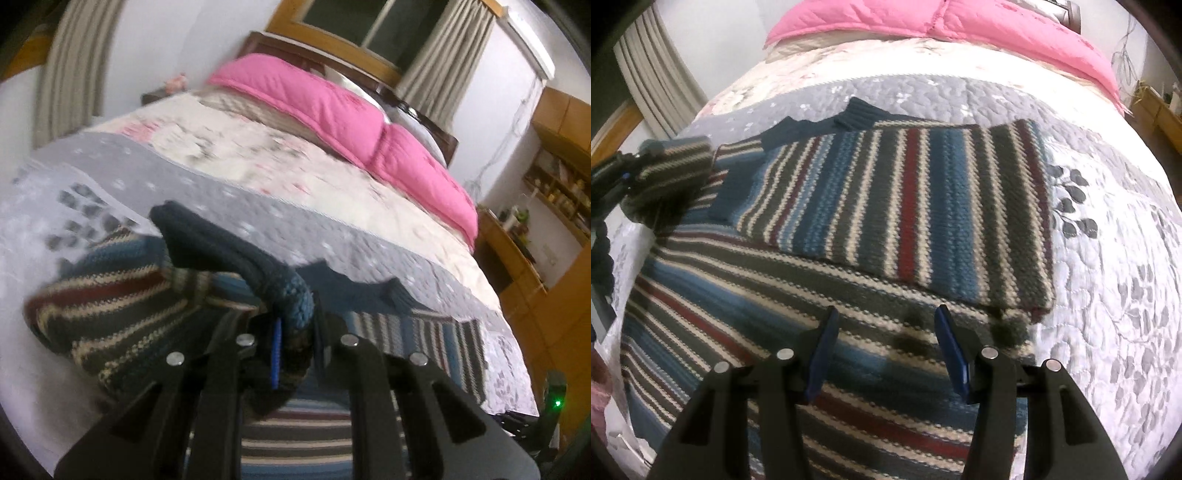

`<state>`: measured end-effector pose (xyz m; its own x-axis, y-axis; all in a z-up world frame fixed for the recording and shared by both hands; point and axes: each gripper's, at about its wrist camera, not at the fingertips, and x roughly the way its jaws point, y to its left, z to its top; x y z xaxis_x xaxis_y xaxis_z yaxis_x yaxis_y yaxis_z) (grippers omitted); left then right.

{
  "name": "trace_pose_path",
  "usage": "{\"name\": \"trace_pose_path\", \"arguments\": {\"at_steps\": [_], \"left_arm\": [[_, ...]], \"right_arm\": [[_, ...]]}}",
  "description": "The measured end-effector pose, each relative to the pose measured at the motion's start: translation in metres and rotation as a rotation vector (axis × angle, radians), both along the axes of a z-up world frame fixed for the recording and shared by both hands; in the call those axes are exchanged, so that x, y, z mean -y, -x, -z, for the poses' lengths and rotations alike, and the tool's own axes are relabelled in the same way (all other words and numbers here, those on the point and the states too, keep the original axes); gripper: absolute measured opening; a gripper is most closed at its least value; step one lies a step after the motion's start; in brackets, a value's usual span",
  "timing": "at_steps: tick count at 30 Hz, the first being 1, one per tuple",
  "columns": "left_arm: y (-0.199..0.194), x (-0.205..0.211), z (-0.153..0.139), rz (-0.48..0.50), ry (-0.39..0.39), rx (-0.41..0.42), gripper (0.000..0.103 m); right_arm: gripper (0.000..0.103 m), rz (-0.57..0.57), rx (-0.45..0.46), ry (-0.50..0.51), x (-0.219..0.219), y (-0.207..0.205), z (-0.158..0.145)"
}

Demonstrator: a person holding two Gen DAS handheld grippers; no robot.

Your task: Fold small clothes

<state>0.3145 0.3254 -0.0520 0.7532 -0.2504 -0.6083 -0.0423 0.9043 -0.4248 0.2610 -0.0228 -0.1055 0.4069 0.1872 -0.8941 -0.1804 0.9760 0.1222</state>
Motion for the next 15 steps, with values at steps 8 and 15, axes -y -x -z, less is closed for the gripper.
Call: {"name": "trace_pose_path", "arguments": {"at_steps": [8,15], "left_arm": [[-0.012,0.052,0.02,0.045,0.002,-0.028,0.012],[-0.024,0.09,0.036,0.126,0.038,-0.079,0.014]], "right_arm": [[0.054,0.027,-0.006,-0.014,0.015,0.0,0.006],[0.054,0.057,-0.032,-0.031,0.022,-0.005,0.018]]}}
